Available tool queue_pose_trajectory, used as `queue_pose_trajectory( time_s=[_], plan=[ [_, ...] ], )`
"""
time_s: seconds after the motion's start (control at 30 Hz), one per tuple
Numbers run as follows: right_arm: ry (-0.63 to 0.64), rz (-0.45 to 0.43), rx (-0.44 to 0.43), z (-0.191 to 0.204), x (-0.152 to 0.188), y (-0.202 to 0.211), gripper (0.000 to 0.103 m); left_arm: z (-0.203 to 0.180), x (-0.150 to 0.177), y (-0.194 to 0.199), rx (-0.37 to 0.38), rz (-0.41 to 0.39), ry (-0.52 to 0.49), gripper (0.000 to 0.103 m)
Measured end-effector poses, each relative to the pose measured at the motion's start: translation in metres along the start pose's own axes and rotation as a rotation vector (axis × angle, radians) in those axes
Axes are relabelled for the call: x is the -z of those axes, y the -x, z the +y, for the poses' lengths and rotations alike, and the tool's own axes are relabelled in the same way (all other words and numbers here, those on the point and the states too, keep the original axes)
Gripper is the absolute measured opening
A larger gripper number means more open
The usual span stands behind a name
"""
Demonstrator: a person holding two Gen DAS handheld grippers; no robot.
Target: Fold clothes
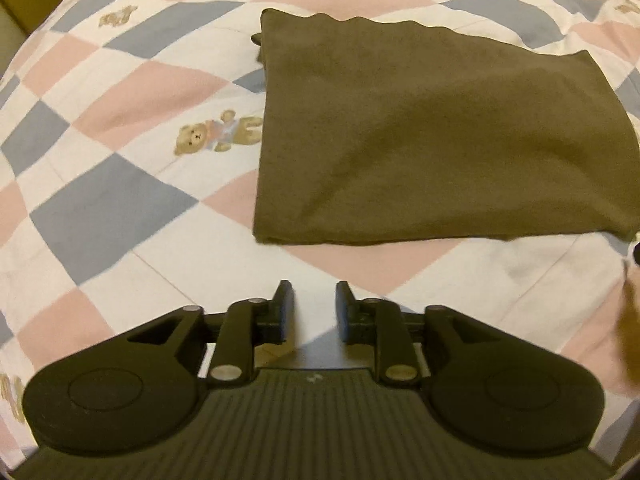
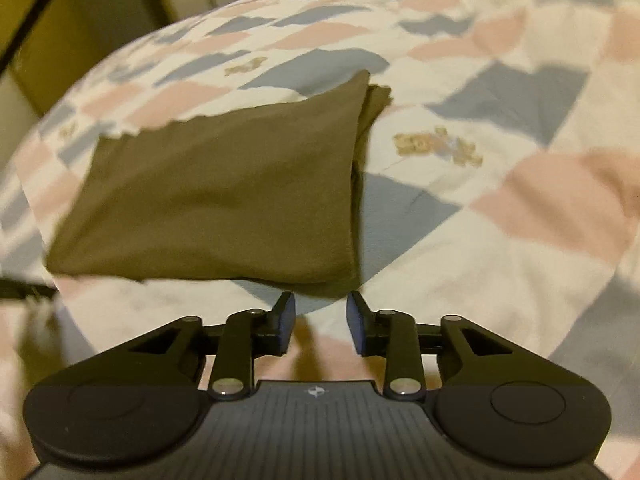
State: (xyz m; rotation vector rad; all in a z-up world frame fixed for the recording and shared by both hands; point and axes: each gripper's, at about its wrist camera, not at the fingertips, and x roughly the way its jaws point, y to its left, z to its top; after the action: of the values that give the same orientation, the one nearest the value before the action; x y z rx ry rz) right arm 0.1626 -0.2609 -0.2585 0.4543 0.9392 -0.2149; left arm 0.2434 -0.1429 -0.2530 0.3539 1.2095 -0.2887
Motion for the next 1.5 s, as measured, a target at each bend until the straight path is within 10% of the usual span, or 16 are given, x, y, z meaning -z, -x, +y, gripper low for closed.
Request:
queue_pose_trajectory(
  time_s=[0.57, 1.03, 1.5],
  plan=[
    [-0.197, 0.044, -0.08, -0.013, -0.002, -0.01, 0.041, -0.01, -0.006, -0.005, -0.002, 0.01, -0.002, 0.027],
    [-0.287, -0.058, -0.182, -0.039, -0.037, 0.003, 0.044, -0.017, -0.04, 0.013, 0.163, -0.162, 0.017, 0.029],
    [-0.653, -0.049, -0.406, -0.109, -0.079, -0.089, 0.054, -0.01, -0.076, -0.011, 0.134, -0.159, 0.06, 0.031]
  ],
)
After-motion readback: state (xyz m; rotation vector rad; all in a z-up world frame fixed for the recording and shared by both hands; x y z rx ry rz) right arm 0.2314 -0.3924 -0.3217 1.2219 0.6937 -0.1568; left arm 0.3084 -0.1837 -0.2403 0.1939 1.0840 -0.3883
